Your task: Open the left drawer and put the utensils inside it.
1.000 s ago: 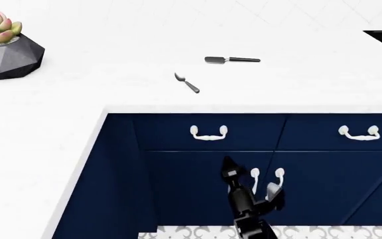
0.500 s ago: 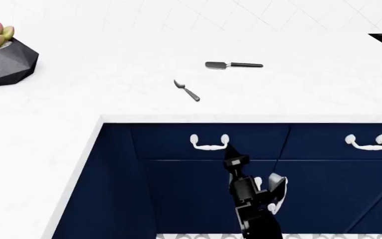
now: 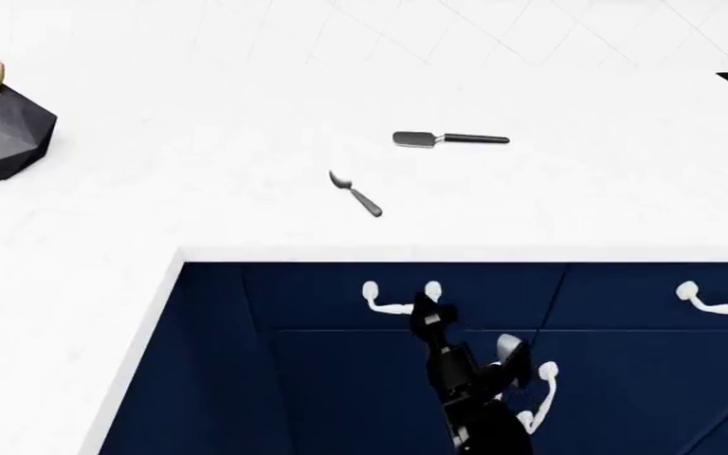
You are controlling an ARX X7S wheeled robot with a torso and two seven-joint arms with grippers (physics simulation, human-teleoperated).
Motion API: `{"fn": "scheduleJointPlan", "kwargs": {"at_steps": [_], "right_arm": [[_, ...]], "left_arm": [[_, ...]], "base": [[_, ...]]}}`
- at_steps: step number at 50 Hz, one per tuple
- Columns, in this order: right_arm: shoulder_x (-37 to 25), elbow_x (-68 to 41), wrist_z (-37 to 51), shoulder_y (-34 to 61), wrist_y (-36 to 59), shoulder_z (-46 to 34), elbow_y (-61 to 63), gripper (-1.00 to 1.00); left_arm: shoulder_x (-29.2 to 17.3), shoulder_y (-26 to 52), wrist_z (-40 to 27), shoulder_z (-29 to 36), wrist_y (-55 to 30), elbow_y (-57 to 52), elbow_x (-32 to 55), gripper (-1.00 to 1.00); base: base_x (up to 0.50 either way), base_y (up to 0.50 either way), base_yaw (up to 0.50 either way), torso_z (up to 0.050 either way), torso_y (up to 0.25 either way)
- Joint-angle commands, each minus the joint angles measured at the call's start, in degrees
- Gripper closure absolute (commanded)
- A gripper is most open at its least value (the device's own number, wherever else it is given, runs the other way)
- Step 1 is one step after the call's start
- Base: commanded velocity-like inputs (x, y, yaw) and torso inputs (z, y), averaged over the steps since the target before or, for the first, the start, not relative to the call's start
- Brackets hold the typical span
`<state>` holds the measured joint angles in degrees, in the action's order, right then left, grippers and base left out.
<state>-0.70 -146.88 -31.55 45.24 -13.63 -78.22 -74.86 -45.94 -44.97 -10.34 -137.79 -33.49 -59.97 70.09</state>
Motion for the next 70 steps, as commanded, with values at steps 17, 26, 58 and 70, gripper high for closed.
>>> {"fn": "scheduleJointPlan", "kwargs": {"at_steps": [17,26,58,70], "right_arm": [[0.51,-24.22,-1.52,5.03,-0.75,-28.99,-0.12,-1.00],[0.05,-29.71,-1.99,3.44,-1.74,-32.04,-0.12,-1.00],[0.38,-29.91,2.80,3.22,7.87,-40.21,-0.13,-1.00],[0.29,-30.56,0.32,3.88,8.14,-40.95,-0.13,1.00]], "left_arm": [[0.72,-0.03,2.26,0.44,0.41,-0.03,-2.94,-1.00],[0.08,-0.03,2.31,6.35,-2.52,-0.03,-8.14,-1.00],[1.29,-0.03,2.29,10.89,0.12,-0.03,-11.23,-1.00],[1.68,-0.03,2.07,12.18,0.79,-0.03,-11.97,-1.00]], "base": [[0.00,0.00,0.00,0.000,0.000],[0.04,0.00,0.00,0.000,0.000],[0.08,0.00,0.00,0.000,0.000],[0.00,0.00,0.00,0.000,0.000]]}}
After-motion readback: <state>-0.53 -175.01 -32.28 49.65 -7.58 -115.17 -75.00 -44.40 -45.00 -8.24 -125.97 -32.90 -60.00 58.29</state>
